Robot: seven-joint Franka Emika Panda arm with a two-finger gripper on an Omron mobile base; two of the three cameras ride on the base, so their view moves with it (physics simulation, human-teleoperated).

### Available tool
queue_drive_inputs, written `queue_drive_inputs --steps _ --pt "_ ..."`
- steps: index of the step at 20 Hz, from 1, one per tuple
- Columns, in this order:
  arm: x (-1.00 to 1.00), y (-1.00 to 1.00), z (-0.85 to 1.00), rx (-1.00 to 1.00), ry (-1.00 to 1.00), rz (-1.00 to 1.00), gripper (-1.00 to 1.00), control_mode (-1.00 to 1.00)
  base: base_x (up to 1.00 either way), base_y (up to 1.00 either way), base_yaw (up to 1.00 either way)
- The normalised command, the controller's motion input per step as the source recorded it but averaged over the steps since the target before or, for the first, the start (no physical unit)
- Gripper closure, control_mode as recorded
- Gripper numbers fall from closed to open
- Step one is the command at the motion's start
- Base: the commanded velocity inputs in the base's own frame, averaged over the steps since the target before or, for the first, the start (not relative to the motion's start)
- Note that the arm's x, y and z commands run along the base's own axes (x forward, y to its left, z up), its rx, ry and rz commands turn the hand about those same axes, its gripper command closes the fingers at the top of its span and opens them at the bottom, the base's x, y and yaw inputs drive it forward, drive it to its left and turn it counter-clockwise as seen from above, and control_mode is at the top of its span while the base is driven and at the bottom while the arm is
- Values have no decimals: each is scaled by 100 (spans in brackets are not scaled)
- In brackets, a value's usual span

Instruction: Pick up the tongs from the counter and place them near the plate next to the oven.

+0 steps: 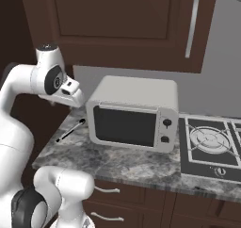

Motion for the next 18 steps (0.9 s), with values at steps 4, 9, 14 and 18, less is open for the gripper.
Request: queue_drive_inputs --steps 4,9,14,18 --pt "0 46 -50 18 16 -41 -100 -100 0 0 0" --pt "10 37 -46 23 3 -47 -100 -100 0 0 0" --pt "17 34 -43 -2 -7 -41 -100 -100 0 0 0" --pt "28 21 -51 -9 -9 -8 -100 -100 0 0 0"
